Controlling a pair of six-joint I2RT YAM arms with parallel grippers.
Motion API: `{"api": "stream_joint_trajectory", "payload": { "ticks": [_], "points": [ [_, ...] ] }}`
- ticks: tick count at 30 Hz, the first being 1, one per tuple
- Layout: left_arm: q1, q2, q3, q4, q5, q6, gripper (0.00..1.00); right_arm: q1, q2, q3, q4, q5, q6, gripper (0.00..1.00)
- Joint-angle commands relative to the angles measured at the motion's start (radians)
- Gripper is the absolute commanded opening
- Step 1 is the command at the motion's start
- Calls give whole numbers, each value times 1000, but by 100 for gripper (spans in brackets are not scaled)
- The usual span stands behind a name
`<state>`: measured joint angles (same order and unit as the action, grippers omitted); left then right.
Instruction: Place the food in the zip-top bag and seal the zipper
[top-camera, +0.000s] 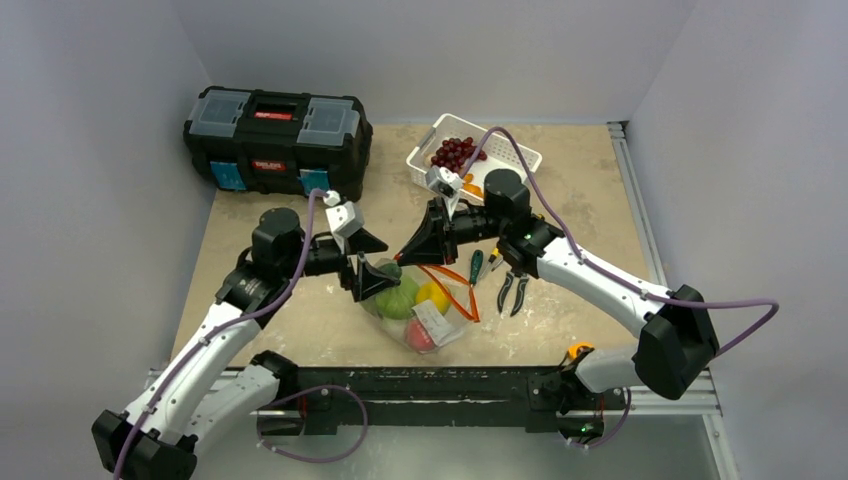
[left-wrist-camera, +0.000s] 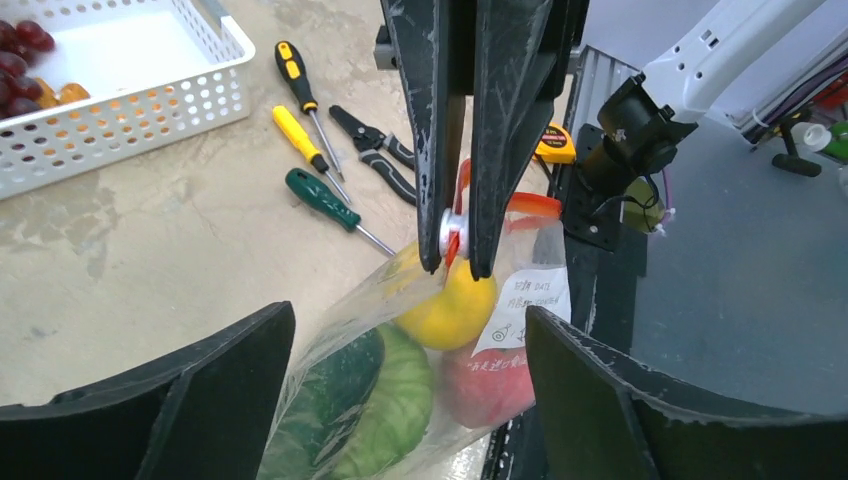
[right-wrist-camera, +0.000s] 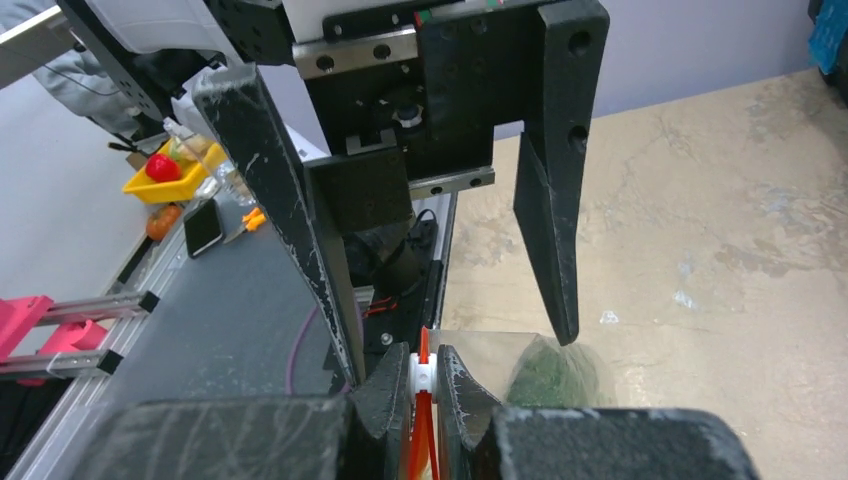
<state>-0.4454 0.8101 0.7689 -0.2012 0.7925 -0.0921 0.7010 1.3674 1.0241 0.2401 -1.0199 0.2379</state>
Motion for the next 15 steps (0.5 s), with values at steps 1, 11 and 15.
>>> {"api": "stream_joint_trajectory", "payload": {
  "ticks": [1,11,15],
  "points": [
    [6,-47,-23,29,54,48,92,0,-27,30,76,-44,62,0],
    [-58,-32,-221,567,-50,-208,92,12,-15,-20,317,-51,282,0],
    [-59,18,-201,580,-35,-197,74,15,-17,-35,355,-50,298,0]
  ]
}}
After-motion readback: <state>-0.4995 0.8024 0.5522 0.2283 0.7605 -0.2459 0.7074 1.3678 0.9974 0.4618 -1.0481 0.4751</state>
